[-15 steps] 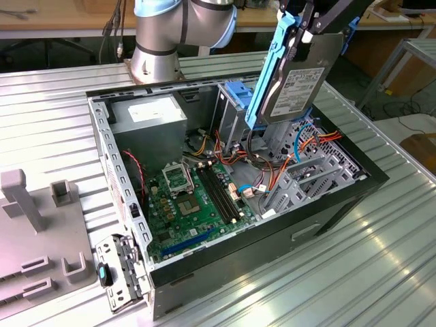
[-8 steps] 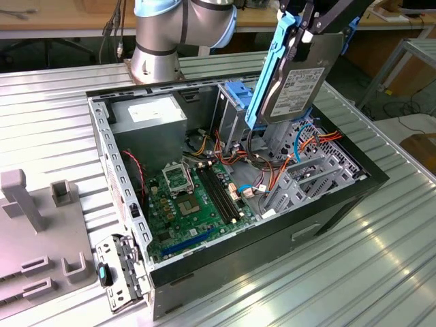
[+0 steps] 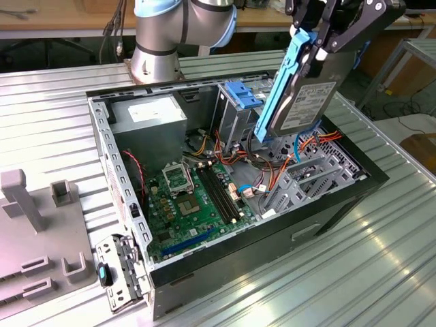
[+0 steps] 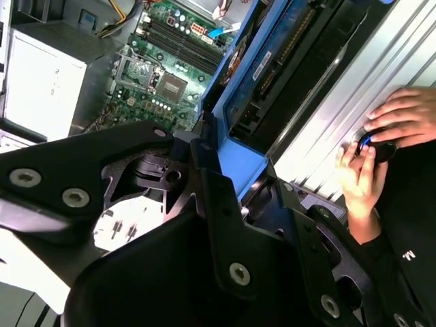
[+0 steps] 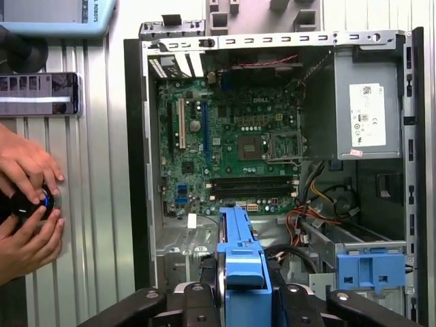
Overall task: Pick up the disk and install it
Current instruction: 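Insert the disk into the insertion slot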
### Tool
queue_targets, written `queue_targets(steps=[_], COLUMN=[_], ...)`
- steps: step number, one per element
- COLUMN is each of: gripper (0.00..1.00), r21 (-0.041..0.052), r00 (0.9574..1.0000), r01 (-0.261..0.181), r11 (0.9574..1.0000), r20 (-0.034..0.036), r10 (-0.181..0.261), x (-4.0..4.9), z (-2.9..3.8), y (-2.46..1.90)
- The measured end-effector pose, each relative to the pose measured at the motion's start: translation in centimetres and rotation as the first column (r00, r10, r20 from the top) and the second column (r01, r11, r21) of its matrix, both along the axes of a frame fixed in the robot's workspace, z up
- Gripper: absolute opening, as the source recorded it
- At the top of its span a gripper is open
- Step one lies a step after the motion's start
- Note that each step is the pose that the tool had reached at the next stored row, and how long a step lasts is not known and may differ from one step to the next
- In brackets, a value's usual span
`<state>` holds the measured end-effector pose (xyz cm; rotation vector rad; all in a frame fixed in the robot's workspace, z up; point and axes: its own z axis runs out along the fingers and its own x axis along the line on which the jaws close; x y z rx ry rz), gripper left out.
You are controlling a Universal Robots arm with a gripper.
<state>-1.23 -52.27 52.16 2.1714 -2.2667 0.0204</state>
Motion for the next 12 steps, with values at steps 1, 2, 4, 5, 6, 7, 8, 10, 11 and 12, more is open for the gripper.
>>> queue_targets(steps=[1,2,4,5,6,7,8,10,11,12], gripper=[0.37,0.37,0.37,0.37,0.37,0.37,0.37,0.37,0.37,0.37], r21=[-0.0003,-0.0001,-0.0003,-0.0002,-0.0001,-0.0004,-0.0001,0.0001,-0.0005,-0.0003], r00=[1.0000,1.0000,0.9999,0.9998,0.9993,0.9992,0.9992,0.9992,0.9991,0.9988], r01=[0.000,0.000,-0.002,-0.002,-0.003,-0.003,-0.004,-0.008,-0.017,-0.028], r11=[1.0000,1.0000,1.0000,1.0000,1.0000,1.0000,1.0000,1.0000,0.9999,0.9996], r20=[0.0013,0.0032,0.0140,0.0212,0.0376,0.0393,0.0394,0.0395,0.0394,0.0394], r10=[0.000,0.000,0.002,0.002,0.003,0.003,0.004,0.008,0.017,0.027], x=[0.45,1.03,1.95,2.15,2.36,2.39,2.41,2.63,3.26,3.62], z=[-0.07,-0.15,-0.26,-0.30,-0.39,-0.59,-0.76,-1.22,-1.61,-1.84], y=[-0.03,-0.04,-0.08,-0.10,-0.20,-0.59,-0.89,-1.39,-1.46,-1.47])
